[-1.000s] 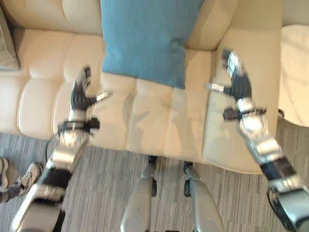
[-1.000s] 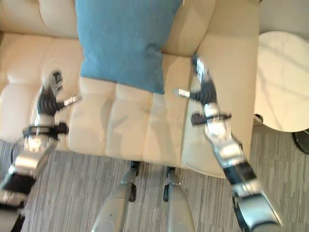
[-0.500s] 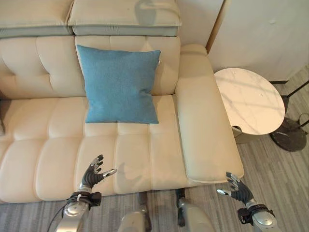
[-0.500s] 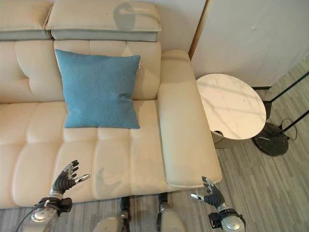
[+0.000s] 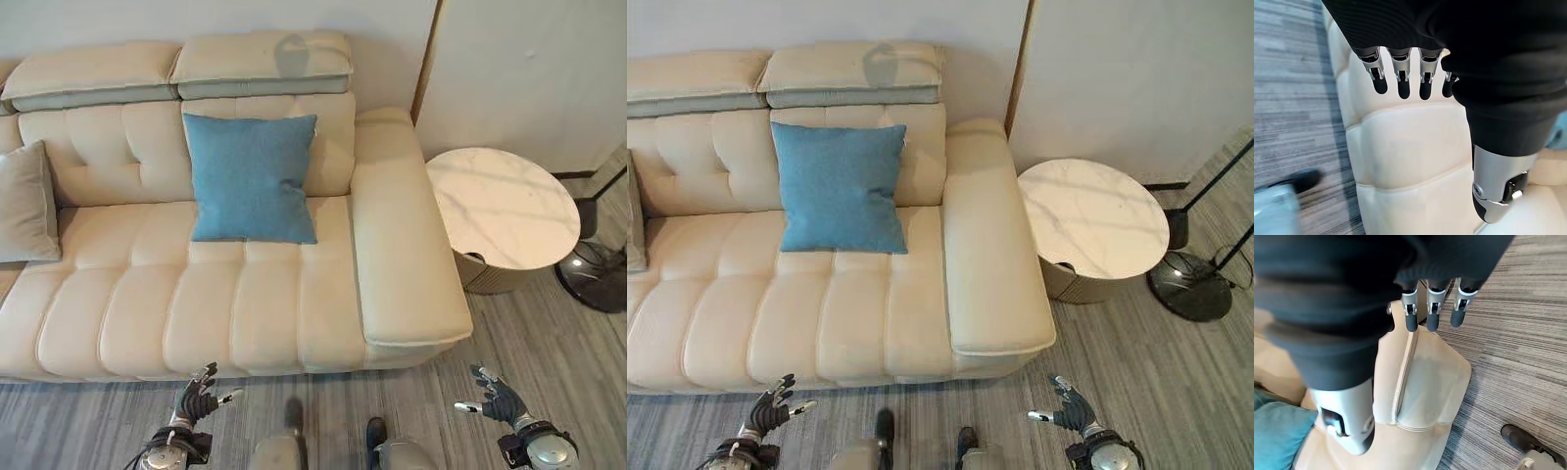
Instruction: Pick up all the scattered cushions and arrange them neatly on the sofa.
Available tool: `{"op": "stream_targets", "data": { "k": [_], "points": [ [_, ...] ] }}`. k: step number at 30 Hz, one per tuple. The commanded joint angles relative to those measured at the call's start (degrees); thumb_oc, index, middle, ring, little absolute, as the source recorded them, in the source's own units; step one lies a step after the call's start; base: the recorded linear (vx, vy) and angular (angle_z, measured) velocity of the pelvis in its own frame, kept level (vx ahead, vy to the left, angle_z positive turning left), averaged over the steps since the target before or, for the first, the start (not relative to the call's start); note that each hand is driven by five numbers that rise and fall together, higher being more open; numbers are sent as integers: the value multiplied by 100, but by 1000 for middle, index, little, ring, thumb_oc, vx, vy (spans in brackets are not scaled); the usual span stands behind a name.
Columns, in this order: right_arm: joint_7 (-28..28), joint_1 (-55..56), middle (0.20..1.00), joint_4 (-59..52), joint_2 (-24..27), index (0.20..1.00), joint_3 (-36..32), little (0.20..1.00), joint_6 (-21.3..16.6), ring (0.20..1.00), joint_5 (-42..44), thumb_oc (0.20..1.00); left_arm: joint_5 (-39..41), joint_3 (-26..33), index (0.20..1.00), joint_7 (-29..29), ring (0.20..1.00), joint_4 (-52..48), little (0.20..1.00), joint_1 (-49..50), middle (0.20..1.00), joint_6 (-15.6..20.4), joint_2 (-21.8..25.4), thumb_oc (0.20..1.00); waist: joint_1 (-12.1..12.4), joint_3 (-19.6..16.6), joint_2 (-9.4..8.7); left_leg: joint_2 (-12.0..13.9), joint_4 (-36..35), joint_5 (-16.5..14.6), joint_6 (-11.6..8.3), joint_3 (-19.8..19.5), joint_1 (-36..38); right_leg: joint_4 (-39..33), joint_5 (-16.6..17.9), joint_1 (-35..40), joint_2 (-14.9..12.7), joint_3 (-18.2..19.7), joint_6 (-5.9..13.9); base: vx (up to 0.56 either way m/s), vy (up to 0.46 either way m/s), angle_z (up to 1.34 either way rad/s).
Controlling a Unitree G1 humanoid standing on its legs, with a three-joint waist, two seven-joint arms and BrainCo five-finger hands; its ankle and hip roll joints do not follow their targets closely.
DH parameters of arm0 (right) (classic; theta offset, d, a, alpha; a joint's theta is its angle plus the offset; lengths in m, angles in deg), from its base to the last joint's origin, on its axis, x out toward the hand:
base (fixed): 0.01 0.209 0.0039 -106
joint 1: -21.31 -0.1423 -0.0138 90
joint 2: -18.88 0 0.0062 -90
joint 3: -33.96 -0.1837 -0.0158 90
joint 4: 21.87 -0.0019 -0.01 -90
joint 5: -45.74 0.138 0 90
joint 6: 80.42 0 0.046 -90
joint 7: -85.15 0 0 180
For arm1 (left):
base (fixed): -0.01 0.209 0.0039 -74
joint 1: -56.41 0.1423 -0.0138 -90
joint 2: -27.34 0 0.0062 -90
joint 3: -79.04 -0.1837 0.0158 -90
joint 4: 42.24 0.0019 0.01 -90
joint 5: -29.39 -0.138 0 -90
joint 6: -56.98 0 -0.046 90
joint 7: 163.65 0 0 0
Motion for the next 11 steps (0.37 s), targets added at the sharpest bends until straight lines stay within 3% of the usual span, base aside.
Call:
{"op": "stream_targets", "data": {
  "k": [1,4,11],
  "points": [
    [-58,-220,1000,-105,-101,1000,-51,1000,-150,1000,-27,1000,-190,52,1000,15,1000,-265,1000,-221,1000,168,263,1000,-47,-91,-172,-145,-395,-502,224,-32,284,-1003,-94,654,276,153,589,-131,121,5],
    [-92,-174,1000,-90,-134,1000,-34,1000,-125,1000,-132,1000,-302,3,1000,-14,1000,-207,1000,-229,1000,180,273,1000,-127,-241,-98,-181,-1157,-344,221,7,593,-1065,12,624,285,46,640,-47,58,21],
    [-120,-161,1000,122,-260,1000,18,1000,-39,1000,-195,1000,-347,106,1000,-19,1000,-259,1000,-128,1000,115,273,1000,-53,-351,-118,-237,-1550,-262,295,25,899,-1139,102,727,277,53,693,-36,54,8]
  ]
}}
